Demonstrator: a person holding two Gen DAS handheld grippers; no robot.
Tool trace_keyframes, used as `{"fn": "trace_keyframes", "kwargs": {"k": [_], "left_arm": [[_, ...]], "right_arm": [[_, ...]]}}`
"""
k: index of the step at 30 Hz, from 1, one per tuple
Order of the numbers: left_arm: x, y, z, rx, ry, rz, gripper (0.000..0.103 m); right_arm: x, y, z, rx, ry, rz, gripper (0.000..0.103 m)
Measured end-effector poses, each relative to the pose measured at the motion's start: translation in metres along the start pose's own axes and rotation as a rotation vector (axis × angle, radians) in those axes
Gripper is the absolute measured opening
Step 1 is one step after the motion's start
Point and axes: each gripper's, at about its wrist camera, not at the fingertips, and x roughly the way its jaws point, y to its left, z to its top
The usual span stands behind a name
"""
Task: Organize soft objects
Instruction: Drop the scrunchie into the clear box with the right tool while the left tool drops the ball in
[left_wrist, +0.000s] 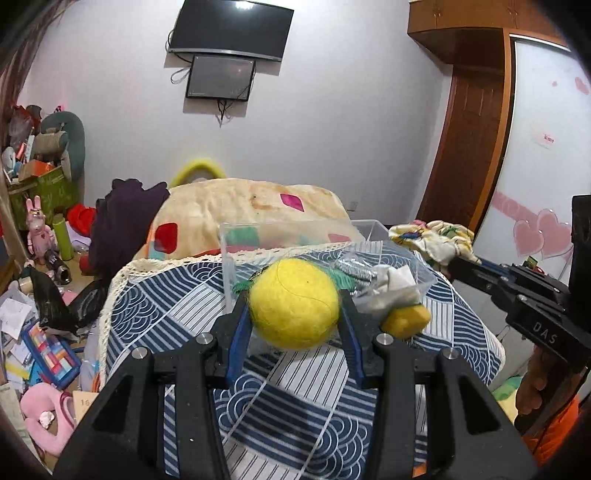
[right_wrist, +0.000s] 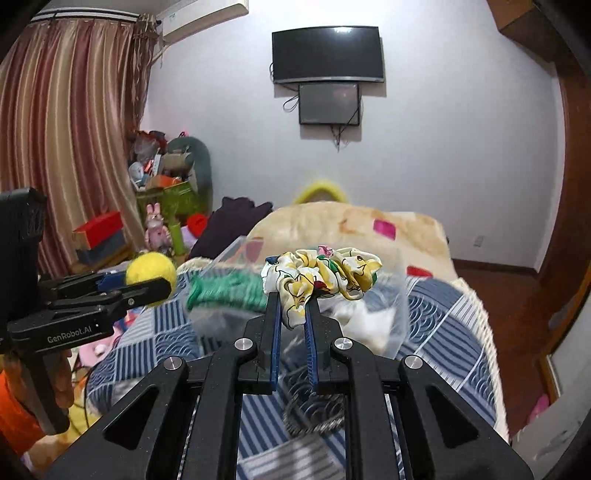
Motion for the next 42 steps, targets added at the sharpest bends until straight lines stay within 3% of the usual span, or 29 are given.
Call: {"fn": "trace_keyframes", "kwargs": {"k": [4, 9, 22, 33, 42], "left_arm": [[0.023, 0.002, 0.005, 0.002, 0.037, -0.012, 0.044], [0.057, 0.003, 0.008, 0.043, 0.087, 0.031, 0.044], [0.116, 0.004, 0.007, 0.043, 0.193, 0.049, 0.044], [0.108, 0.001, 0.004, 0.049, 0.189, 0.059, 0.050], [0.076, -0.009, -0.001, 0.102, 0.145, 0.080, 0.057]], "right_arm": [[0.009, -0.006, 0.006, -0.005, 0.006, -0.028, 0.011], [0.029, -0.019, 0.000, 0.002, 0.059, -0.052, 0.011], [0.086, -0.031, -0.005, 0.101, 0.189, 0.001, 0.011], [0.081, -0.028, -0.006, 0.062, 0.214, -0.024, 0.016], [0.055, -0.036, -0.009, 0.065, 0.189, -0.035, 0.037]]}}
